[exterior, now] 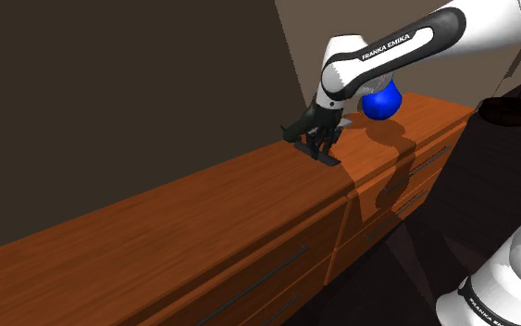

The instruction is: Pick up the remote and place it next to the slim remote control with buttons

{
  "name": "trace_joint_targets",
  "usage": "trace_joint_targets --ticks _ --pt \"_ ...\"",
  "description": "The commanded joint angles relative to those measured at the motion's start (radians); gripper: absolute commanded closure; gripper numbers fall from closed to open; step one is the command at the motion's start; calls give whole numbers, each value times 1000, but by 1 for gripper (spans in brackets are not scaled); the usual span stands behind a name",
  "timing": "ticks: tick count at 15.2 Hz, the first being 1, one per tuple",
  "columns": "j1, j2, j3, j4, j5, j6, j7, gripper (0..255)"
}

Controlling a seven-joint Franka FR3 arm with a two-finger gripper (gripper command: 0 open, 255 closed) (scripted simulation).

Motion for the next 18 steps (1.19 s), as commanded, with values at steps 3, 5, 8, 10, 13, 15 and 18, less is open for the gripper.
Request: trace_joint_targets --ticks 3,5,8,10,13,15,18 --pt "-47 -14 -55 -12 -5 -10 -100 255" --pt "-71 -11 -82 -8 -9 -15 -149 255" --pt "-107 1 -123 8 -14 -25 -222 255" --pt "-130 14 -150 24 -17 -32 -270 255" --pt "-166 40 -188 57 -19 -44 -343 255" --pt "-189 62 -213 85 -19 -53 -390 255" --pt "-224 102 -248 135 -16 -69 -462 255"
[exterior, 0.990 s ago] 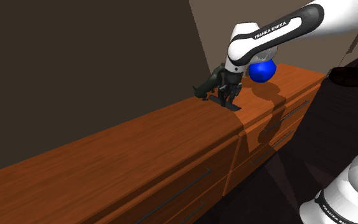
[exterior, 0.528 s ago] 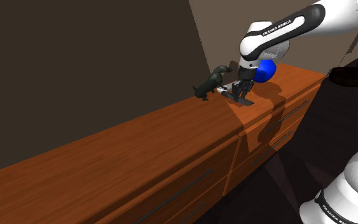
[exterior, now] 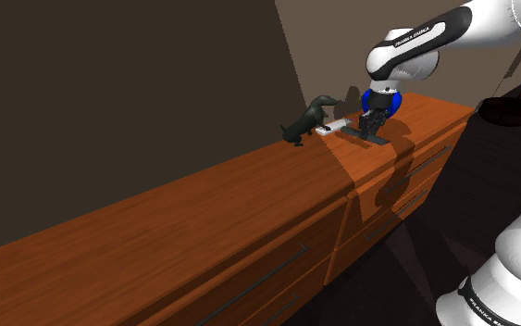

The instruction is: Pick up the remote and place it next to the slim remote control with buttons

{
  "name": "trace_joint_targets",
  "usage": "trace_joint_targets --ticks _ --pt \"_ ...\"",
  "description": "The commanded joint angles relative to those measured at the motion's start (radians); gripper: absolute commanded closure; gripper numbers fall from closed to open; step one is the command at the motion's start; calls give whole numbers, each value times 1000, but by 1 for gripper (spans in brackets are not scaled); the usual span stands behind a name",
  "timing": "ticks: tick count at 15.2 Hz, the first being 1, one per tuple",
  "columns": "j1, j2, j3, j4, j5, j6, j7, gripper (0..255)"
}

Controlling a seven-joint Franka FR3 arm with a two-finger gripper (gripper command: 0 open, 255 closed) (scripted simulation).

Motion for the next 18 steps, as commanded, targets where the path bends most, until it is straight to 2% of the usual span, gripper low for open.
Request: trace_joint_targets --ticks 1,9,18 --pt "-23 30 -22 38 4 -12 -47 255" --pt "-119 170 -91 220 34 -71 -220 255" --pt "-122 220 -86 161 54 36 -238 255"
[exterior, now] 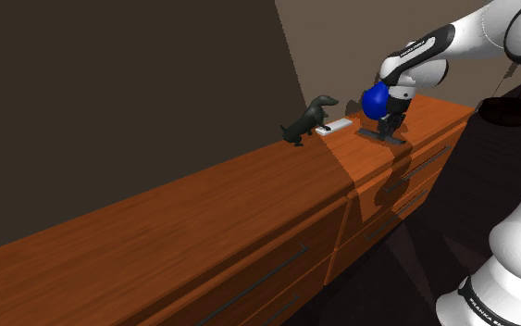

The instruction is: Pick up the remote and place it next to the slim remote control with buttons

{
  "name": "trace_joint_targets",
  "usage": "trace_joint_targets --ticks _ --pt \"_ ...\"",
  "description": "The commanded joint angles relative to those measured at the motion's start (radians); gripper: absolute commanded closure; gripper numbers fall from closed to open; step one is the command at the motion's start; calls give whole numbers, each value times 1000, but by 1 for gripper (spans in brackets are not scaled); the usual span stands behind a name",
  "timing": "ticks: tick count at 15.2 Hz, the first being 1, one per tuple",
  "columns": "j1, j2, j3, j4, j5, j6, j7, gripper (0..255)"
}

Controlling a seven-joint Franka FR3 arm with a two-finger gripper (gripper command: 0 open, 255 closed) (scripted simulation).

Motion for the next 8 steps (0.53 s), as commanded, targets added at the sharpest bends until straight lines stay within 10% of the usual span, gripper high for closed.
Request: trace_joint_targets --ticks 1,8 --pt "-2 13 1 -9 5 22 -6 255" --pt "-4 46 5 -32 19 76 -17 255"
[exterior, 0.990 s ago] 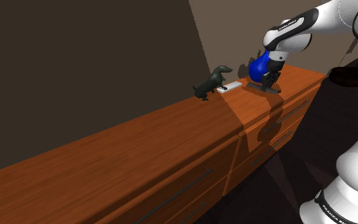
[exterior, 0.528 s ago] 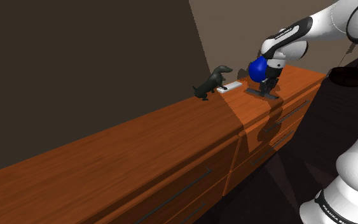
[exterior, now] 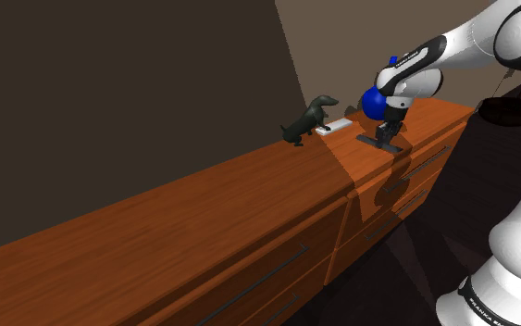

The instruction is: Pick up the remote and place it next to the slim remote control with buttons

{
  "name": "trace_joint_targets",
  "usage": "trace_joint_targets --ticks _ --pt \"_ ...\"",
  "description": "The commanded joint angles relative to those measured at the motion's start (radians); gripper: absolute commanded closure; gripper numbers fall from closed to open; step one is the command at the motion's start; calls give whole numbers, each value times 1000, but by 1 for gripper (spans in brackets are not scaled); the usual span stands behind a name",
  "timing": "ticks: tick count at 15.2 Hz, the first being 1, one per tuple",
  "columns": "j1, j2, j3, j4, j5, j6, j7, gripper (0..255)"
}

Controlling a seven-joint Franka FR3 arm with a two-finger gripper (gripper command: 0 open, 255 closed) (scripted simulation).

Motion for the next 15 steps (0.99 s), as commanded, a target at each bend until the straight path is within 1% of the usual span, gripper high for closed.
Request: trace_joint_targets --ticks 1,5,6,11,15 --pt "0 1 0 -1 1 2 0 255" --pt "0 1 0 -1 1 2 0 255" --pt "0 1 0 -1 1 2 0 0" --pt "0 1 0 -1 1 2 0 0" --pt "0 -54 -9 60 -23 -111 15 0"
